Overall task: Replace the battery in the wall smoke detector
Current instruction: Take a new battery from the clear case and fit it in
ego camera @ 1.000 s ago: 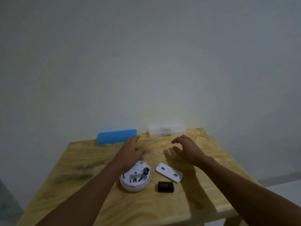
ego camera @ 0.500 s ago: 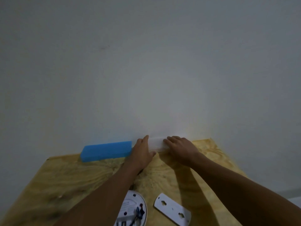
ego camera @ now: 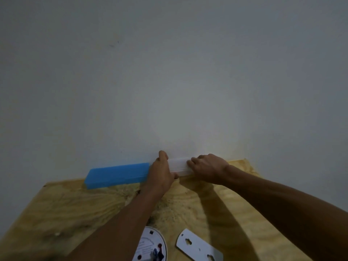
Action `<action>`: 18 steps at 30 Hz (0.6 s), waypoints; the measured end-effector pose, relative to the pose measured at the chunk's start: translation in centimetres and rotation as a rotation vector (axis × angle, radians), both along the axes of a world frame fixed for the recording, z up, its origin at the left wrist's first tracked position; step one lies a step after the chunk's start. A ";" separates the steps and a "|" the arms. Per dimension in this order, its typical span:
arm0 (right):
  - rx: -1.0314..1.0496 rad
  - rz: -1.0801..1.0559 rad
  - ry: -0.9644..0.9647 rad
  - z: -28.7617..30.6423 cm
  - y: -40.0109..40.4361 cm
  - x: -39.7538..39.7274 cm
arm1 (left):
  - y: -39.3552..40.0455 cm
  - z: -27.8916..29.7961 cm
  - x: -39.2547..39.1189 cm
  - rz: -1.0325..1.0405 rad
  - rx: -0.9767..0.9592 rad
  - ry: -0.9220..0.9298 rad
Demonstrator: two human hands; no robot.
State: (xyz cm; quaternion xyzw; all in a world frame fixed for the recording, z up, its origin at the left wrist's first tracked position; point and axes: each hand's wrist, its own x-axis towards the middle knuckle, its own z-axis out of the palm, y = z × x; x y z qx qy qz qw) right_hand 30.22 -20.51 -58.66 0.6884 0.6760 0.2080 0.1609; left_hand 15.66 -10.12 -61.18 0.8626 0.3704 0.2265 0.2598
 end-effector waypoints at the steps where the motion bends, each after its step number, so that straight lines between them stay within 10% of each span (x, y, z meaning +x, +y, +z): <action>1: -0.008 -0.001 -0.013 -0.1 -0.1 -0.2 | 0.0 0.0 0.0 0.005 -0.014 -0.008; 13: -0.043 -0.005 -0.077 -0.1 -0.3 -0.7 | 0.0 0.1 -0.3 0.054 -0.135 -0.096; 18: -0.066 -0.103 0.201 2.4 0.3 -0.2 | -0.3 0.1 -0.5 0.053 -0.164 -0.126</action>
